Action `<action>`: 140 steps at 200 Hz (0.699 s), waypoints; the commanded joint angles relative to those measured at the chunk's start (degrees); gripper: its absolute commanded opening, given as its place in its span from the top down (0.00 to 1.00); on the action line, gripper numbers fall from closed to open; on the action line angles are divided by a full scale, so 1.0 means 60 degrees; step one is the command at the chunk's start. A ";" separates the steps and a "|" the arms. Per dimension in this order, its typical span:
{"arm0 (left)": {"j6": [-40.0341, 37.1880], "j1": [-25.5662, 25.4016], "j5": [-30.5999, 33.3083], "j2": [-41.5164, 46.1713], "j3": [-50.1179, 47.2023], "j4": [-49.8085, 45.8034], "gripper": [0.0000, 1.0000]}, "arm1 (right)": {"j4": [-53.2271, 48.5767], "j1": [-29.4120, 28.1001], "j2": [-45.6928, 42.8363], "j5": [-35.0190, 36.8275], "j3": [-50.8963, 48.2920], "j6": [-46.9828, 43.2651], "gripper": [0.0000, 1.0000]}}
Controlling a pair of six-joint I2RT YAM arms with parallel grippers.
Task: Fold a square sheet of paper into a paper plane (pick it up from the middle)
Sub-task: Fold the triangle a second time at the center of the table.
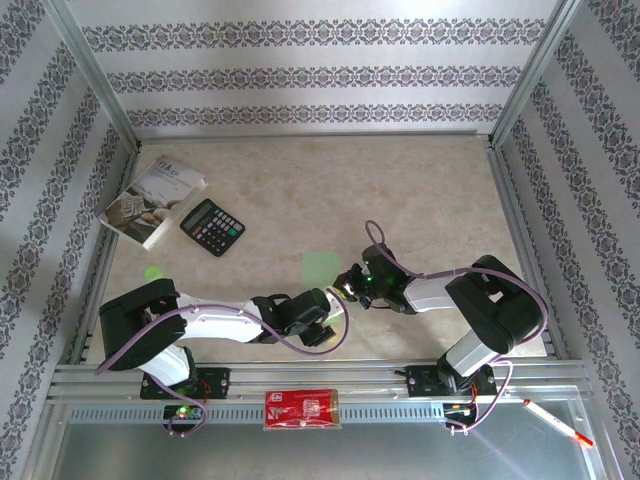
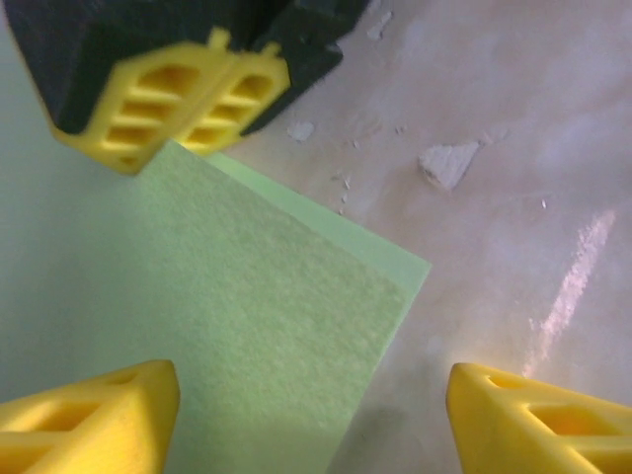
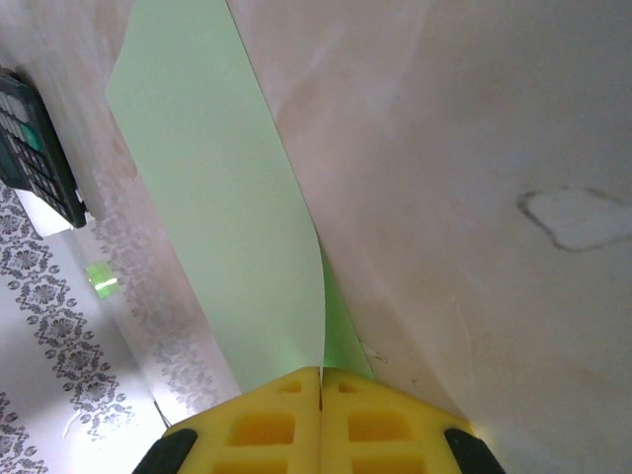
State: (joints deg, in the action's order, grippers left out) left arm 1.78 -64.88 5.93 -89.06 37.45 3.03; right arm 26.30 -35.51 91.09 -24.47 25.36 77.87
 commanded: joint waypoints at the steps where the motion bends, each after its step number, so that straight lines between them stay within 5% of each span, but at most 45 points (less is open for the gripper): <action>1: -0.0173 -0.0115 0.0291 -0.0121 0.0332 0.0346 0.33 | -0.0138 -0.0051 -0.0124 0.0152 0.0092 -0.0058 0.98; 59: 0.0096 -0.0099 0.0230 -0.0099 0.0444 0.0469 0.50 | -0.0136 -0.0012 -0.0024 0.0080 0.0115 -0.0116 0.98; 140: 0.0409 -0.0041 0.0180 -0.0275 0.0507 0.0506 0.90 | -0.0173 0.0040 0.0002 0.0072 0.0080 -0.0175 0.97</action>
State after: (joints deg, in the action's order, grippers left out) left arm 3.16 -64.88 6.48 -89.91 39.05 4.36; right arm 26.30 -35.48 91.09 -24.49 25.36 77.69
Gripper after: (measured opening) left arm 0.150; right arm 0.042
